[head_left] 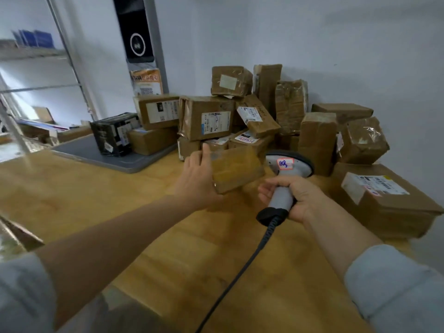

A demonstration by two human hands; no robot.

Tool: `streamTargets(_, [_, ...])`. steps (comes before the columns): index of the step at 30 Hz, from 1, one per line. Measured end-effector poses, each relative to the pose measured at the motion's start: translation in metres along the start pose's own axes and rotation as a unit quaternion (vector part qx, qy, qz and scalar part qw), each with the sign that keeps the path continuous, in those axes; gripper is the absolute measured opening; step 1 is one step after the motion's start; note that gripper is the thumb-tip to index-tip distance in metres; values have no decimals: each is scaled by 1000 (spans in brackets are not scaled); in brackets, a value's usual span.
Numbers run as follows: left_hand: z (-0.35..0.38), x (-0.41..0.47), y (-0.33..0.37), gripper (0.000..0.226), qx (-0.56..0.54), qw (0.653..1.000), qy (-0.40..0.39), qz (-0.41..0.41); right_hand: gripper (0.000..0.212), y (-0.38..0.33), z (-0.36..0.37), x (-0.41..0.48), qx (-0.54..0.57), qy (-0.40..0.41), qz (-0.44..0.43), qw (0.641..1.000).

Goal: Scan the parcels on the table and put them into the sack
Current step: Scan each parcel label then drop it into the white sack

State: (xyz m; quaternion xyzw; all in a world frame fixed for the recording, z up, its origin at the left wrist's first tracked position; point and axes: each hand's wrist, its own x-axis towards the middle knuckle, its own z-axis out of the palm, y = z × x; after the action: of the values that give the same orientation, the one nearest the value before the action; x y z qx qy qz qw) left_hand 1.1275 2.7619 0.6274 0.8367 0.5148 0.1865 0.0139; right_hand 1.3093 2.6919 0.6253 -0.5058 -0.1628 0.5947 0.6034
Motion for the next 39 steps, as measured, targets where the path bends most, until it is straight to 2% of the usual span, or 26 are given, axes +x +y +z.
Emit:
streamTargets(3, [-10,-50,-22,129,102,993,26,60,8,17,15,-19,-7,2,-5,1000])
streamTargets(5, [-11,-77,-31,131,143,985,-1,94,8,29,20,-29,-16,5,-2,1000])
streamTargets(7, [-14,-99,-39,133,131,982,-44,131,6,40,23,-37,-31,9,5,999])
streamTargets(9, [-19,-109,-47,116,58,986,-31,155,16,47,25,-42,-39,19,6,999])
streamTargets(11, [-25,-102,-50,88,-93,993,41,67,23,49,27,-45,-37,27,2,999])
streamTargets(13, [-32,-78,-53,62,-200,973,59,-98,19,48,31,-47,-36,29,-5,999])
streamTargets(14, [-34,-66,-57,55,-239,956,37,-168,17,49,34,-48,-37,30,-7,999])
streamTargets(16, [-34,-46,-65,52,-305,916,-32,-258,16,50,40,-49,-43,32,-10,999])
streamTargets(18, [-34,-40,-68,60,-350,880,-98,-304,19,52,45,-47,-44,33,-12,998])
streamTargets(19, [-33,-42,-70,68,-354,875,-123,-306,20,53,48,-47,-41,30,-8,999])
streamTargets(21, [-31,-46,-70,88,-329,884,-168,-285,15,56,54,-46,-33,11,4,999])
streamTargets(22, [-32,-46,-70,99,-283,903,-186,-264,13,58,58,-46,-29,1,11,1000])
streamTargets(24, [-38,-47,-68,114,-124,948,-212,-205,14,64,68,-47,-34,-20,22,999])
streamTargets(26, [-39,-44,-68,120,9,962,-226,-153,16,66,73,-45,-60,-26,15,998])
streamTargets(28, [-41,-38,-71,111,35,958,-257,-126,21,62,72,-42,-81,-11,1,997])
streamTargets(30, [-48,-34,-76,88,33,954,-288,-80,24,53,67,-39,-90,5,-8,996])
streamTargets(32, [-58,-30,-86,75,74,950,-301,-35,24,43,61,-37,-109,23,-15,994])
streamTargets(34, [-64,-26,-100,68,110,959,-260,-18,36,37,56,-33,-156,51,-29,986])
streamTargets(35, [-64,-26,-108,64,111,971,-208,-37,42,35,55,-30,-175,62,-35,982])
streamTargets(37, [-58,-29,-122,62,51,987,-82,-125,44,33,56,-27,-201,63,-46,976])
streamTargets(39, [-52,-37,-124,60,-62,973,-12,-224,29,34,60,-24,-203,37,-59,977])
